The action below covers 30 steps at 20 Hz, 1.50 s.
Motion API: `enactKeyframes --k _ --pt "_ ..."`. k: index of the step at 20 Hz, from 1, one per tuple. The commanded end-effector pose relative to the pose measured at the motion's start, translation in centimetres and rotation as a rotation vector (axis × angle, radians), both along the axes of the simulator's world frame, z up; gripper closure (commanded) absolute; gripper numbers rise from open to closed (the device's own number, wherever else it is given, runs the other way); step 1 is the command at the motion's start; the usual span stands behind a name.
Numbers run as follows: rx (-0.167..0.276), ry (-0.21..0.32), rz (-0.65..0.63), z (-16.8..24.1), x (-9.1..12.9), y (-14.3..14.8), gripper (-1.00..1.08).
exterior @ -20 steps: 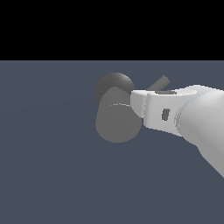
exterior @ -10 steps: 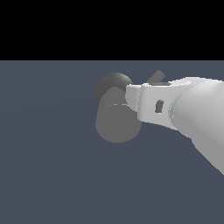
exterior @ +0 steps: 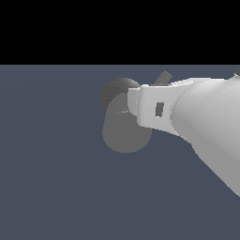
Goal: Turn on the faucet by rotating a designated handle.
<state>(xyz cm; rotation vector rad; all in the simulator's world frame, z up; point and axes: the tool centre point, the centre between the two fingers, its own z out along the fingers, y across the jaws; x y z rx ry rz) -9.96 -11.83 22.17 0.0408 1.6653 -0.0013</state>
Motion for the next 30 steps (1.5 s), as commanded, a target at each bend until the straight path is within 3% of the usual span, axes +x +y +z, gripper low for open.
enactKeyframes --k 1,11,12,13,30 --pt "-0.008 -0.067 0.036 3.4 0.5 2.6 1.08" --pt "-0.013 -0.094 0.043 6.1 0.6 5.4 1.08" --pt "-0.001 -0.003 0.003 2.0 -0.7 3.1 1.08" --pt "0.002 0.018 -0.006 0.9 -0.3 2.6 1.08" --pt "-0.010 -0.068 0.031 5.3 0.4 9.8 1.08"
